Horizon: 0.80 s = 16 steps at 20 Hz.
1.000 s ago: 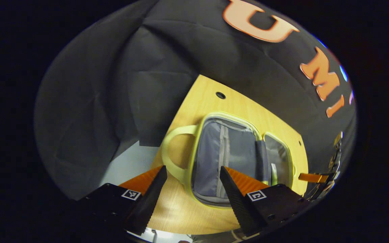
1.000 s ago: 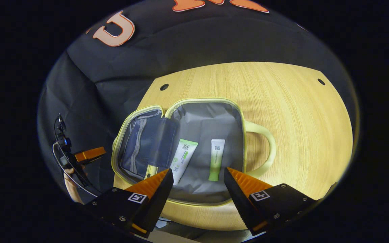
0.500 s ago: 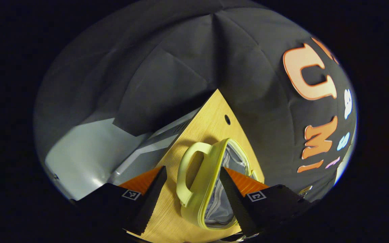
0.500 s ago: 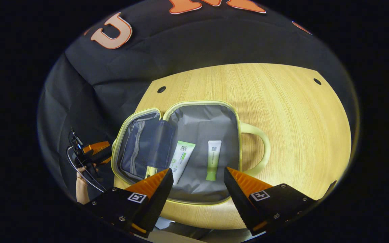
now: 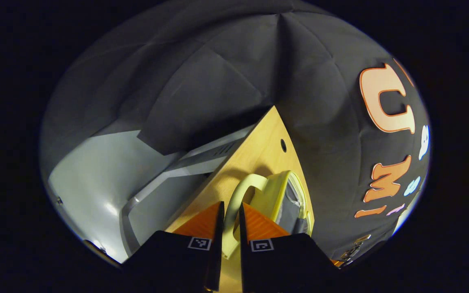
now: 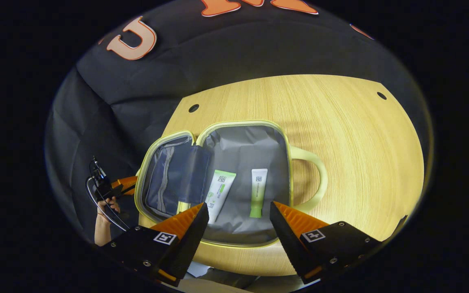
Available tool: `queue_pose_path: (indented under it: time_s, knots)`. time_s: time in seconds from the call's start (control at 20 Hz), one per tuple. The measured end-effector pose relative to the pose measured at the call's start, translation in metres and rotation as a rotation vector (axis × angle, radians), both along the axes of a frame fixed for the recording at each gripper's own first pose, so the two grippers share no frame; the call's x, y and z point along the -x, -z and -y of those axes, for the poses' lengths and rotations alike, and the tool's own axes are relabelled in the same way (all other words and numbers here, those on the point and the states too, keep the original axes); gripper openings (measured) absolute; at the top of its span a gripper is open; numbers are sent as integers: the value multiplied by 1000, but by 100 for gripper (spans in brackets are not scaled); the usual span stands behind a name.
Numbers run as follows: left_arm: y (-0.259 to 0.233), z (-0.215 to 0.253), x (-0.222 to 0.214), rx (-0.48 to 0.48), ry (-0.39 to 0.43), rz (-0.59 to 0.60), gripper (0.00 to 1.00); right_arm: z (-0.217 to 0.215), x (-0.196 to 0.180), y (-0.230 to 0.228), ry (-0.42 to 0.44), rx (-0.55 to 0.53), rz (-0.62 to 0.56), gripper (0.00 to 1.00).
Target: First open the suitcase, pack the skin care products into it, and then close the suitcase.
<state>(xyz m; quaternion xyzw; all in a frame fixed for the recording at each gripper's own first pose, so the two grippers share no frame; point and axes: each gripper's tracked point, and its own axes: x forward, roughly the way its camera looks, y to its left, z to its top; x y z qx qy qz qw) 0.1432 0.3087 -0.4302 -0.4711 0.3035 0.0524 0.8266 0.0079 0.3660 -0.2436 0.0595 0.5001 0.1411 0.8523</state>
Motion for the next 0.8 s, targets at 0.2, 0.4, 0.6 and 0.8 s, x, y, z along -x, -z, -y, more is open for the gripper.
queue_pose_path:
  time_s: [0.2, 0.4, 0.6, 0.8]
  knots:
    - [-30, 4, -3, -129, 62, -17, 11, 6, -16, -12, 33, 0, 75, 96]
    - [-89, 20, -3, -270, 112, -11, 11, 25, -32, -37, 70, 16, 174, 96]
    - [-140, 49, -4, -461, 167, -21, 11, 53, -45, -63, 96, 50, 282, 96]
    - [-199, 92, -3, -637, 208, 9, 9, 82, -56, -93, 101, 69, 389, 96]
